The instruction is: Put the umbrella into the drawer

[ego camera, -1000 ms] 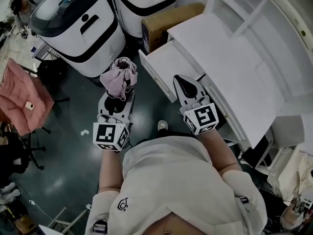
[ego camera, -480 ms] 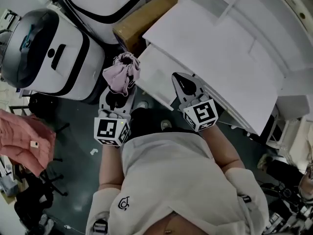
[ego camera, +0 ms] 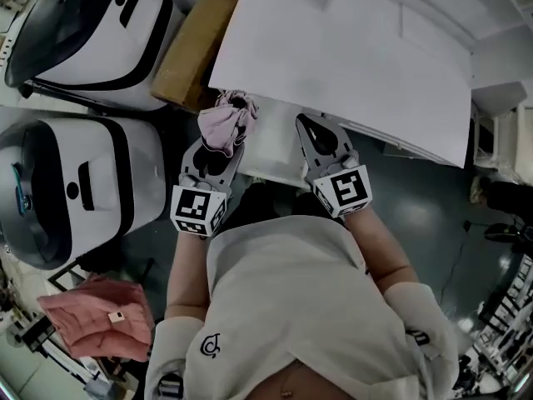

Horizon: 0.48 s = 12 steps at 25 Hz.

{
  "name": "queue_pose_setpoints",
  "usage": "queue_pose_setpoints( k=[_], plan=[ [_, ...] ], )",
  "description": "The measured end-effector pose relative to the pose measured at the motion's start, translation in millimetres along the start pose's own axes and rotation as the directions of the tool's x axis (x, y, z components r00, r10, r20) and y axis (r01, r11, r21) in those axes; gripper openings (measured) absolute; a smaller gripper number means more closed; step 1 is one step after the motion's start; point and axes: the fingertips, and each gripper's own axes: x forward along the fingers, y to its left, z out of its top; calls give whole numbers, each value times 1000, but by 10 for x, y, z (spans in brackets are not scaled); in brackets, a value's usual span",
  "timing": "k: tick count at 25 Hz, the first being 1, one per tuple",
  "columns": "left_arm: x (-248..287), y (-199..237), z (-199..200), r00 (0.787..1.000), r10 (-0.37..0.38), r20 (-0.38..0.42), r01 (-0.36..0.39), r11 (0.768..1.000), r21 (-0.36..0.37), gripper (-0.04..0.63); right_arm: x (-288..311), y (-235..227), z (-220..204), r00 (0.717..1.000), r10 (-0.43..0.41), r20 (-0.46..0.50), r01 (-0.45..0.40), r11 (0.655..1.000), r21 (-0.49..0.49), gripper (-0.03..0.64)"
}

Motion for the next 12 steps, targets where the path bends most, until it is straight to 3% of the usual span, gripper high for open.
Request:
queue_pose_setpoints(
  k=[5,9,12],
  plan=[
    [533,79,-348,978,-169,-124,174,984,27,229,103,-223,-224,991,-131,-28,132,991,18,6],
    [888,-17,-702,926,-298,-233,320,946,62,229,16,-367,-567,965,-242,-97,250,965,74,6],
    [1129,-145,-987,878,-371,-302,414,905,94,229,-44,-456,-732,950,-280,-136,292,953,75,6]
  ],
)
